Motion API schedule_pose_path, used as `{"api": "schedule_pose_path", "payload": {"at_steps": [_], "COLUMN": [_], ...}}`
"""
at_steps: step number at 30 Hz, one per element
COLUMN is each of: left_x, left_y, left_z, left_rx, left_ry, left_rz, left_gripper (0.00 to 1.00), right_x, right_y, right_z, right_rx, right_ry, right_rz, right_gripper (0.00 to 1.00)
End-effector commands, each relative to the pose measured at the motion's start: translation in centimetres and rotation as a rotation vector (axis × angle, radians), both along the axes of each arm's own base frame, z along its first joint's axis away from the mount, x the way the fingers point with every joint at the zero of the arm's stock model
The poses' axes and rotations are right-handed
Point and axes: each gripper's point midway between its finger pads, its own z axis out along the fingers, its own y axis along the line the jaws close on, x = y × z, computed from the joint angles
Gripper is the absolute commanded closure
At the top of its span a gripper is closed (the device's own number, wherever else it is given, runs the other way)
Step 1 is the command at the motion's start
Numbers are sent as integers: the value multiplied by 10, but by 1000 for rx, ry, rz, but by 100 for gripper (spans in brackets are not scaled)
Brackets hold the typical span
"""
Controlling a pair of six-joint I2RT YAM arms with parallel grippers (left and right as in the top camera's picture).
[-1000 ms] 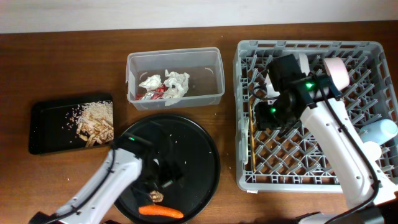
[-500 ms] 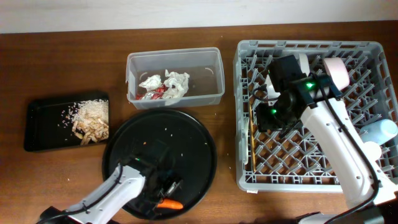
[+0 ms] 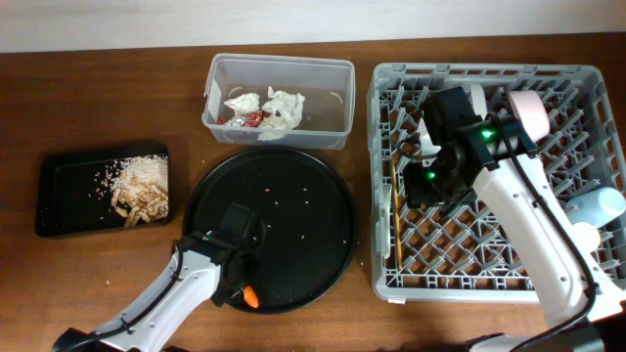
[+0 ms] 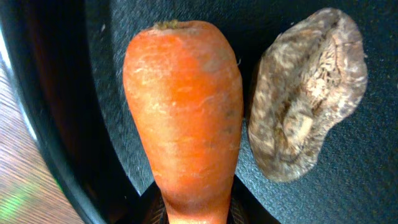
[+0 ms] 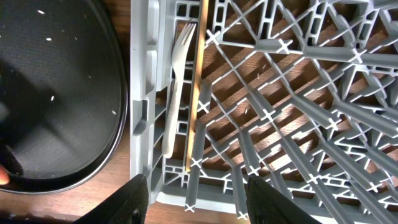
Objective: Sort waste into correct bins and load items into the dishwasher rack
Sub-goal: 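Grasp the carrot from the round tray with the left gripper, then drop the carrot onto the black baking tray with the left gripper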
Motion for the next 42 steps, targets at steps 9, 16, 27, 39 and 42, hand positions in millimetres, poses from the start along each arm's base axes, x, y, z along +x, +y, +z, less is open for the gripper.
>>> {"api": "schedule_pose_path", "payload": {"at_steps": [9, 16, 27, 39, 42], "left_x": [90, 117, 140, 144, 155], "left_y": [51, 203, 299, 297, 285], "left_z": [108, 137, 83, 66, 86], "left_rx": [172, 244, 270, 252, 215], "left_ry": [-206, -382, -418, -383, -438], "left_rz": [-49, 419, 646, 595, 470], "left_gripper": [93, 93, 92, 40, 37], "right_x": [0, 0, -1, -1, -1], "right_y": [-4, -4, -4, -4, -4], "right_z": [2, 2, 2, 2, 2], "right_rx": [-13, -12, -13, -12, -13], "right_ry": [-6, -6, -2, -2, -2], "right_rz": [-2, -2, -2, -5, -5], "right_gripper": [46, 46, 46, 46, 46]}}
